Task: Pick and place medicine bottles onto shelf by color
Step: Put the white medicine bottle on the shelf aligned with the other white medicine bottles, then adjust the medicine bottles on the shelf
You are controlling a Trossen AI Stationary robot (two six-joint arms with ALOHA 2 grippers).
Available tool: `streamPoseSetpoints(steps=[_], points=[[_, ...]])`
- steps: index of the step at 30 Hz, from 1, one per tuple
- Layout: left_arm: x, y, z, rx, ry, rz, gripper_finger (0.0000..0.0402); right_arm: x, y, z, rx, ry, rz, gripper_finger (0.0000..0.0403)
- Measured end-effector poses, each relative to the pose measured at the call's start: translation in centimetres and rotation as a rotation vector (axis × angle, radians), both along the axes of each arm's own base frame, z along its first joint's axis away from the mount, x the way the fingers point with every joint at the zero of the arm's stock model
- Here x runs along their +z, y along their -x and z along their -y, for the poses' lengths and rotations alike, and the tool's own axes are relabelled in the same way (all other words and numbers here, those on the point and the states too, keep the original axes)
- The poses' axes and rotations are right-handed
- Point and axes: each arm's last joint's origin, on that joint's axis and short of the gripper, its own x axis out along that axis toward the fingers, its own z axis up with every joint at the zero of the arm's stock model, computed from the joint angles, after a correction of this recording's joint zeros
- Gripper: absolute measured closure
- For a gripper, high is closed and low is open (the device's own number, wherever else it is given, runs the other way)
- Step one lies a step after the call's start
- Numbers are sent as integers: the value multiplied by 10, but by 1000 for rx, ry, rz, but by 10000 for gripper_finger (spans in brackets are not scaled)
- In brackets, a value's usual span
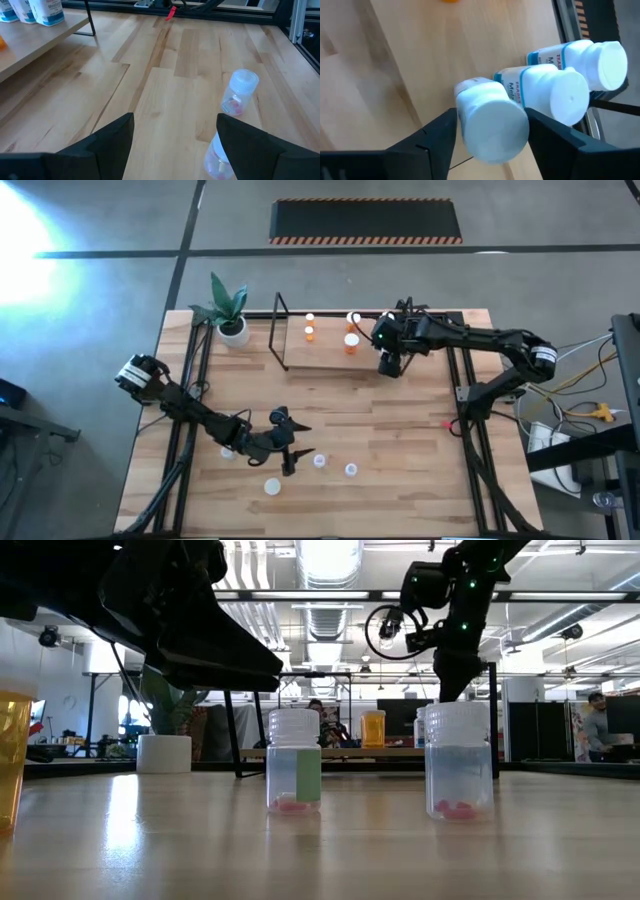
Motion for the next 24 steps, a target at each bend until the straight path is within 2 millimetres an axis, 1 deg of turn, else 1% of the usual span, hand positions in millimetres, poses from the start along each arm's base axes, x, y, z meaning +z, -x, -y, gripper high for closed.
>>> streamPoseSetpoints(steps=[4, 7, 9, 13, 16, 19, 21, 24], points=[[0, 0, 0, 0, 0, 0, 134, 0, 0, 0, 3, 4, 0, 157], [0, 0, 0, 0, 0, 0, 134, 3, -1, 0, 7, 6, 3, 145], [0, 0, 0, 0, 0, 0, 134, 9, -2, 0, 12, -4, 15, 144], [0, 0, 0, 0, 0, 0, 134, 29, -8, 0, 20, -33, 87, 152], [0, 0, 0, 0, 0, 0, 134, 48, -14, 3, -22, -9, 167, 170], [0, 0, 0, 0, 0, 1, 134, 62, -20, 13, -102, 53, 234, 198], [0, 0, 0, 0, 0, 1, 134, 63, -23, 24, -168, 91, 234, 224], [0, 0, 0, 0, 0, 1, 134, 60, -28, 46, -247, 109, 225, 275]])
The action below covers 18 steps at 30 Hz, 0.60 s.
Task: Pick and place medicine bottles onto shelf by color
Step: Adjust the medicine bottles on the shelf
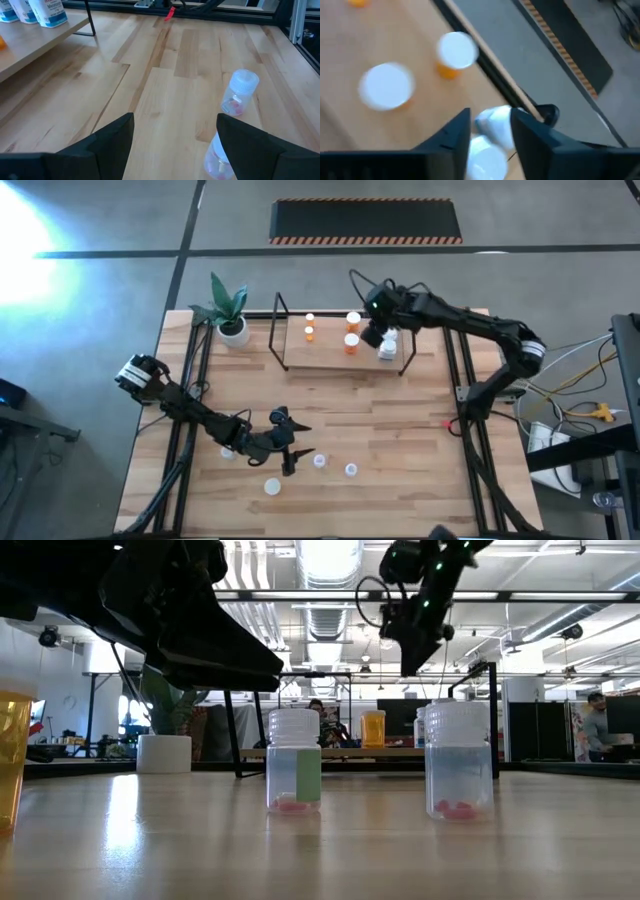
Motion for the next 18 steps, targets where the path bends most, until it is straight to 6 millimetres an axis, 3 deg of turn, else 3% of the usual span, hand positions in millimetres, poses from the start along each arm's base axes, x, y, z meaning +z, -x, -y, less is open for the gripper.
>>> streamPoseSetpoints(steps=[6, 10, 18], points=[[0, 0, 0, 0, 0, 0, 134, -16, -3, 55, -134, -35, -66, 382], [0, 0, 0, 0, 0, 0, 134, -22, 3, 81, -220, -85, -120, 390], [0, 0, 0, 0, 1, 0, 134, -27, 7, 83, -227, -191, -177, 390]])
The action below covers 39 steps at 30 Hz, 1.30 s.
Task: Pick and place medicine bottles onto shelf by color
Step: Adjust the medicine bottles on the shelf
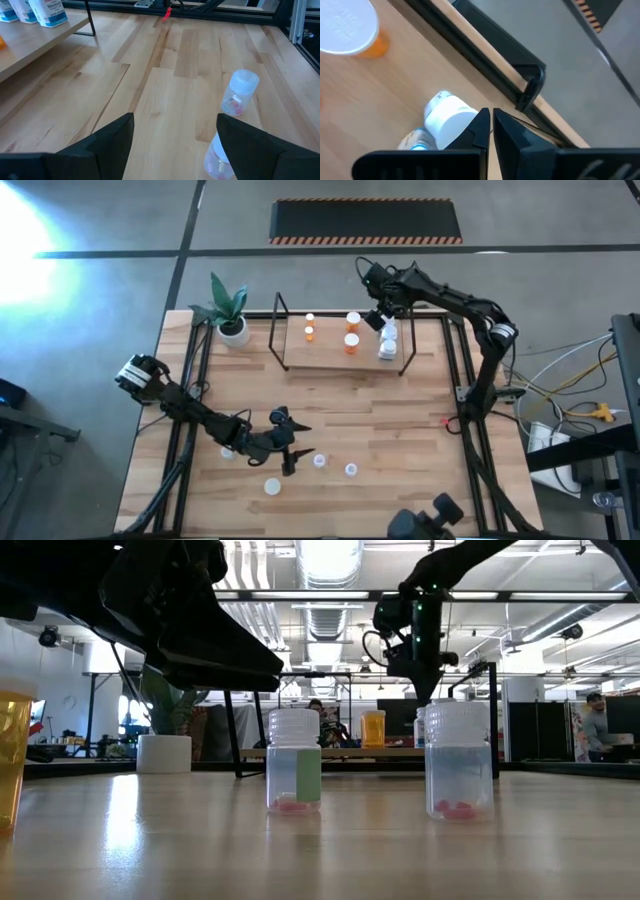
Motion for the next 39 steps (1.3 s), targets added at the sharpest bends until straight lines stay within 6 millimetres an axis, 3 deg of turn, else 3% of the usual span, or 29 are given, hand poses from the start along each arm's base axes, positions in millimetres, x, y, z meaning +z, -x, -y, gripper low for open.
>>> streamPoseSetpoints(steps=[9, 24, 35, 39], points=[[0, 0, 0, 1, 1, 0, 134, -1, 0, -3, -8, -77, 57, 391], [0, 0, 0, 1, 2, 0, 134, -2, 5, -14, -21, -160, -2, 391], [0, 0, 0, 1, 2, 0, 134, 4, 3, -21, -11, -153, 14, 390], [0, 0, 0, 1, 2, 0, 134, 16, 6, -28, 4, -126, 33, 390]])
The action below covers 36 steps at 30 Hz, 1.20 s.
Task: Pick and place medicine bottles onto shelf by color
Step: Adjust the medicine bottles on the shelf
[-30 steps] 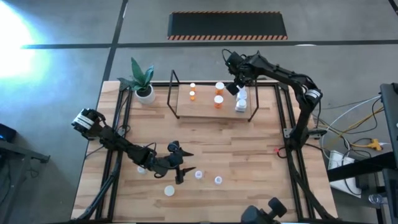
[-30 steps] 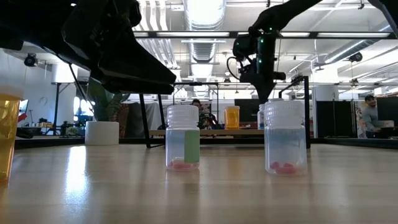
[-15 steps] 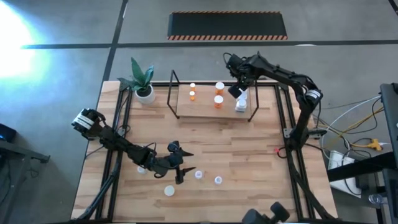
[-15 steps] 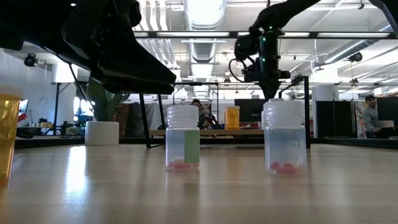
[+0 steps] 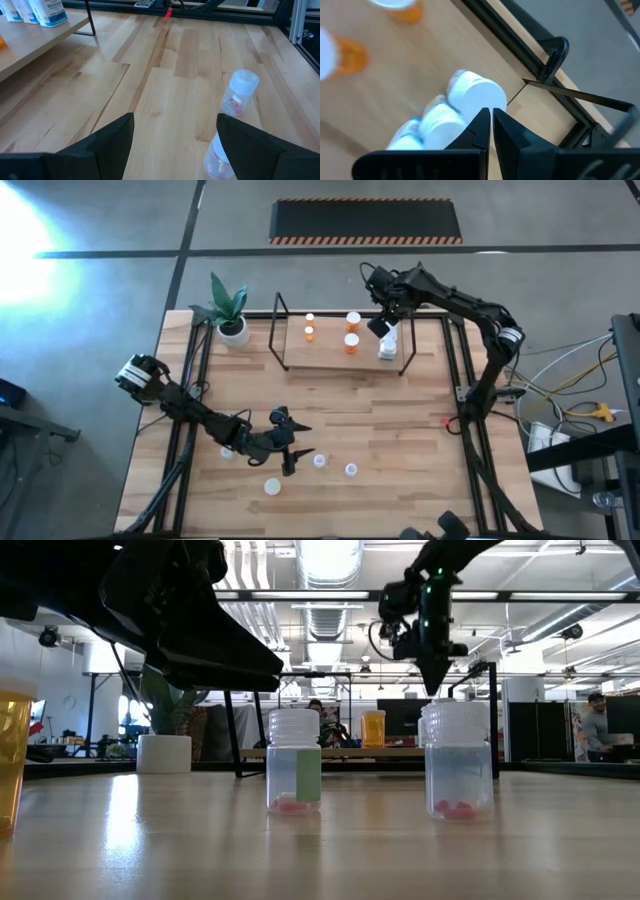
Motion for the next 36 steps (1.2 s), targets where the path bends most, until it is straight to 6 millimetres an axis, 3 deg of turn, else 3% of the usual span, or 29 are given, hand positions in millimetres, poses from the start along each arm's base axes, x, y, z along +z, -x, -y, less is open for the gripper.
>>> streamPoseSetpoints(steps=[7, 10, 13, 27, 36], points=[[0, 0, 0, 0, 0, 0, 134, 32, -8, -50, 134, 30, 88, 390], [0, 0, 0, 0, 0, 0, 134, 34, -14, -72, 207, -36, 99, 390], [0, 0, 0, 0, 0, 0, 134, 30, -16, -82, 223, -75, 64, 391], [0, 0, 0, -1, -2, 0, 134, -3, -26, -72, 201, -154, -76, 391], [0, 0, 0, -2, -1, 0, 134, -14, -22, -67, 190, -172, -125, 391]])
